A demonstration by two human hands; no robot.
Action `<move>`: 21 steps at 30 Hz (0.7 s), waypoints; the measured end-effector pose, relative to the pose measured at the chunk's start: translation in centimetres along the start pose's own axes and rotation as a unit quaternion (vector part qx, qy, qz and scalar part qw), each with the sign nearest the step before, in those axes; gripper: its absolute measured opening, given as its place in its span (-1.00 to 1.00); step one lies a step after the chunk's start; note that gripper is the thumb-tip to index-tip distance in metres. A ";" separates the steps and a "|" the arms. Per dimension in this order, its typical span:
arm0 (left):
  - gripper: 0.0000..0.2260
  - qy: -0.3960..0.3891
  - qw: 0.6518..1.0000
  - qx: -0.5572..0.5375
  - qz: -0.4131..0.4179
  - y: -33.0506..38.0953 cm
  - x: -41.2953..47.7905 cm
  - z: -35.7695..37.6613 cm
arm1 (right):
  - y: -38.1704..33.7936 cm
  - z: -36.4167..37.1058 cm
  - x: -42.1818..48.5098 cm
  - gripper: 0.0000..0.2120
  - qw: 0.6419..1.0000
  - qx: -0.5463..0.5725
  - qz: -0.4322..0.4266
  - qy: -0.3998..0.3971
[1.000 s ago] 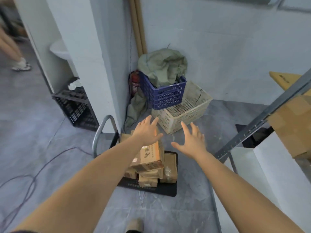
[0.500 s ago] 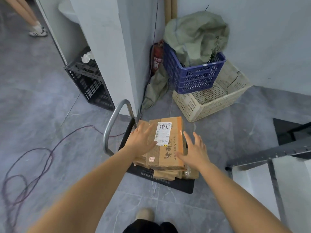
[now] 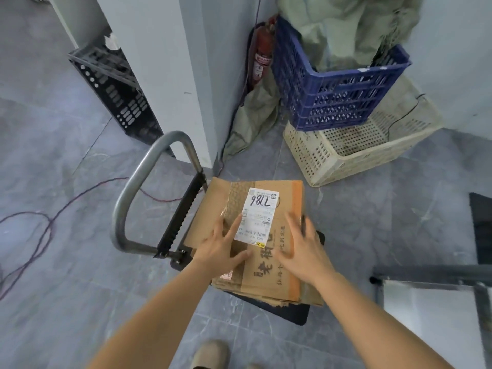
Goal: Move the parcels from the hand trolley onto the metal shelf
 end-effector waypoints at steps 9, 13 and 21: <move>-0.14 0.003 0.985 -0.172 -0.014 0.1 0.7 2.2 | 0.8 0.9 -0.2 -0.15 0.992 0.121 -0.008 0.035; -0.12 0.015 0.986 -0.168 -0.012 0.6 0.6 1.6 | 0.5 0.7 -0.2 -0.17 0.985 0.162 0.000 0.056; -0.12 0.021 0.991 -0.131 0.013 3.6 -0.4 -2.6 | 0.3 -3.1 -2.4 -0.17 0.973 0.205 -0.013 0.108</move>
Point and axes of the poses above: each hand's wrist, its own x-axis towards the middle knuckle, its own z-axis out of the palm, y = z × x, the point moved 3 cm from there along x, towards the middle knuckle, and after that the axes turned 7 degrees about x, right-handed, at the moved point
